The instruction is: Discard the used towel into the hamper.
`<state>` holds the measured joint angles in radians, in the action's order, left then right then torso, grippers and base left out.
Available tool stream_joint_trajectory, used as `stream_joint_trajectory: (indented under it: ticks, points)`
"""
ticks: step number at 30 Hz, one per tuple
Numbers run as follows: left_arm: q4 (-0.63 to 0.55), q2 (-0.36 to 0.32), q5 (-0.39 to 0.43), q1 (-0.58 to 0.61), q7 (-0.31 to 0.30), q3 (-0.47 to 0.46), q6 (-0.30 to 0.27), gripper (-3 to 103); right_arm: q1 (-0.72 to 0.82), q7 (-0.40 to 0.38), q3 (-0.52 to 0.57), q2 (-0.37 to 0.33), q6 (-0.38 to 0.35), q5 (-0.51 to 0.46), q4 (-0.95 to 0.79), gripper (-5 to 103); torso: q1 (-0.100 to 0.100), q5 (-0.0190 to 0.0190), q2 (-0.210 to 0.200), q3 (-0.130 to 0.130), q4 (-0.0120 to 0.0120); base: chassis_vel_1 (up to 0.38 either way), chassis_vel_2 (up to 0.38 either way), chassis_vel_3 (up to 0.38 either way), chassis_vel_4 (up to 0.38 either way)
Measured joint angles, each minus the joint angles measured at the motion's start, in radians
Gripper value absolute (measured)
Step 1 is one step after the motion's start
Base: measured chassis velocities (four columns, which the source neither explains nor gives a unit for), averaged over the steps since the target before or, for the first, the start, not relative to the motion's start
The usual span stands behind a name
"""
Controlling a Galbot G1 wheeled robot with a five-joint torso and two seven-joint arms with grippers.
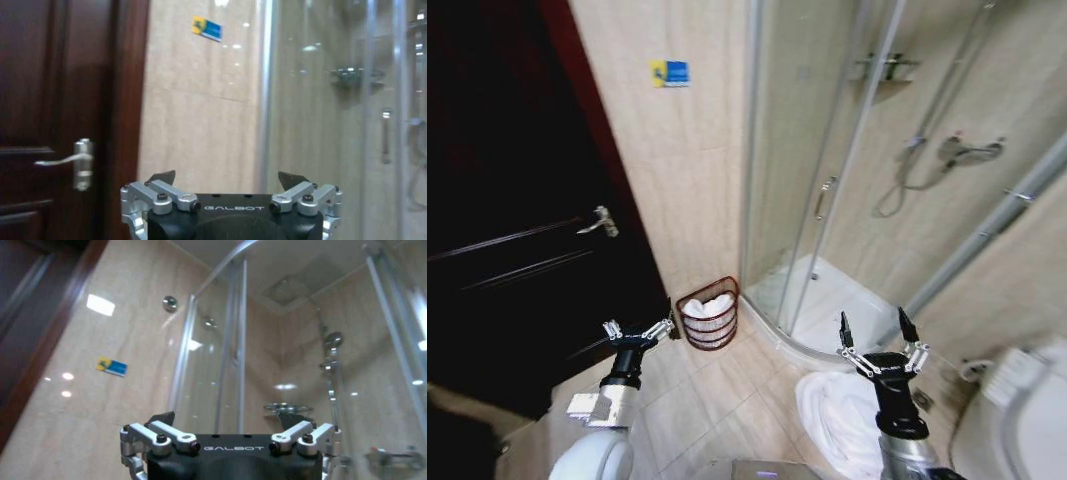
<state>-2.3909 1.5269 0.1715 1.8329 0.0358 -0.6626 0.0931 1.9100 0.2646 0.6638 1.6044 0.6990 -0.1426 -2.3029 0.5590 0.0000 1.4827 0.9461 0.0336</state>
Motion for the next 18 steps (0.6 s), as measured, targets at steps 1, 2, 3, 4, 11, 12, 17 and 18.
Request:
stream_joint_trajectory:
  ticks: [1,2,3,4,11,12,17,18]
  points:
    - [0.0,0.0,0.0,0.0,0.0,0.0,0.0,100,0.0,0.0,0.0,0.0,0.0,0.0,0.0,100,0.0,0.0,0.0,0.0,0.0,-0.113,-0.135,-0.126,-0.14]
    - [0.0,0.0,0.0,0.0,0.0,0.0,0.0,100,0.001,0.0,0.0,0.0,0.001,0.0,0.0,100,0.0,-0.0001,0.0,0.0,0.0,-0.121,-0.135,-0.126,-0.135]
    - [0.0,0.0,0.0,0.0,0.0,0.0,0.0,100,0.001,0.0,0.0,0.0,0.001,0.0,0.0,100,0.0,0.0001,0.0,0.0,0.0,-0.124,-0.133,-0.117,-0.135]
    - [0.0,0.0,0.0,0.0,0.0,0.0,0.0,100,0.001,0.0,0.0,0.0,0.001,0.0,0.0,100,0.0,0.0001,0.0,0.0,0.0,-0.124,-0.133,-0.117,-0.135]
    - [0.0,0.0,0.0,0.0,0.0,0.0,0.0,100,0.006,0.001,0.003,0.001,0.003,-0.002,-0.003,100,0.0,0.0001,0.0,0.0,-0.0001,-0.125,-0.129,-0.13,-0.129]
    - [0.0,0.0,0.0,0.0,0.0,0.0,0.0,100,0.006,0.001,0.003,0.001,0.003,-0.002,-0.003,100,0.0,0.0001,0.0,0.0,-0.0001,-0.126,-0.148,-0.124,-0.114]
    - [0.0,0.0,0.0,0.0,0.0,0.0,0.0,100,0.008,0.001,-0.004,0.003,0.002,0.003,-0.012,100,0.0,0.0,0.0,0.0,0.0,-0.125,-0.113,-0.108,-0.138]
    - [0.0,0.0,0.0,0.0,0.0,0.0,0.0,100,0.008,0.0,-0.004,0.003,0.002,0.004,-0.014,100,0.0,-0.0001,0.0,0.0,-0.0001,-0.116,-0.129,-0.143,-0.128]
